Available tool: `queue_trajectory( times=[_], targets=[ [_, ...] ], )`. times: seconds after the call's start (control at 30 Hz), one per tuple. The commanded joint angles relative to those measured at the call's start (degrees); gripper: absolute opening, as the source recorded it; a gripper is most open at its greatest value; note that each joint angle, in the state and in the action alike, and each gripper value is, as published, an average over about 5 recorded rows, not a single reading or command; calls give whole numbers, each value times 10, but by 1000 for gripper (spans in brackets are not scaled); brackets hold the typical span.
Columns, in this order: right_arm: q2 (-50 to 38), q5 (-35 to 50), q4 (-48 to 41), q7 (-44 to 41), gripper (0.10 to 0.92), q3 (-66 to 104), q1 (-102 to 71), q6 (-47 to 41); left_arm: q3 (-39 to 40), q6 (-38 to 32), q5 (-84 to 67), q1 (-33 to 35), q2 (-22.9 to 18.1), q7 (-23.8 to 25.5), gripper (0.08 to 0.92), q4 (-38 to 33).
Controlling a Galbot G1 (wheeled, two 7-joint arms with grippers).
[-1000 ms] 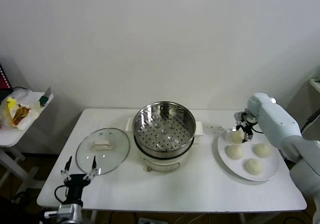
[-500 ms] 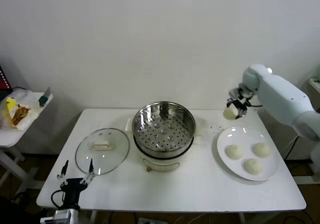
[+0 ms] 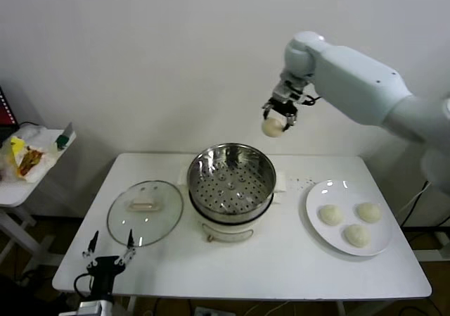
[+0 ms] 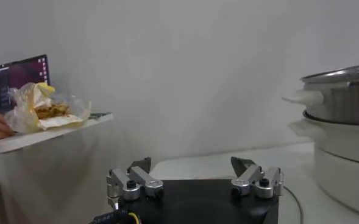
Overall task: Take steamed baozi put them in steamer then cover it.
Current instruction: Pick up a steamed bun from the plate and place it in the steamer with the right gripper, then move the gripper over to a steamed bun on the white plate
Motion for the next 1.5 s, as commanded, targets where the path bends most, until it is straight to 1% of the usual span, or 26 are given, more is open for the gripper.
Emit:
queue_trajectory(
  times=[0.03,0.2,0.43,0.67,0.83,0.9,0.97,1.1,1.23,1.37,1.5],
  targets=[
    [89,-100,-3,16,696,-8,-50,53,5,3,-2,2,1,0,823,-9],
    [108,-168,-14,32,696,10,-103,62,2,3,-5,3,8,0,823,-11],
    [126,-205,-34,44,696,17,-143,64,-3,2,-9,11,12,0,823,-17],
    [136,-281,-56,60,704,47,-174,83,-3,2,-17,19,10,-6,823,-21],
    [137,-302,-53,65,705,55,-186,85,-2,6,-18,22,10,-12,823,-24],
    [137,-304,-52,68,718,58,-189,83,-3,5,-17,23,9,-12,823,-25],
    [135,-303,-47,69,753,61,-189,81,-4,5,-17,25,9,-12,823,-27],
    [127,-286,-32,61,814,64,-175,82,-7,5,-17,31,11,-12,823,-31],
    [108,-251,-15,45,822,66,-143,85,-8,4,-16,37,8,-12,823,-36],
    [66,-148,23,19,823,32,-83,74,-6,3,-14,42,6,-12,823,-38],
    [-8,-37,91,16,823,-25,-4,30,-2,3,-11,44,10,-13,823,-42]
  ],
)
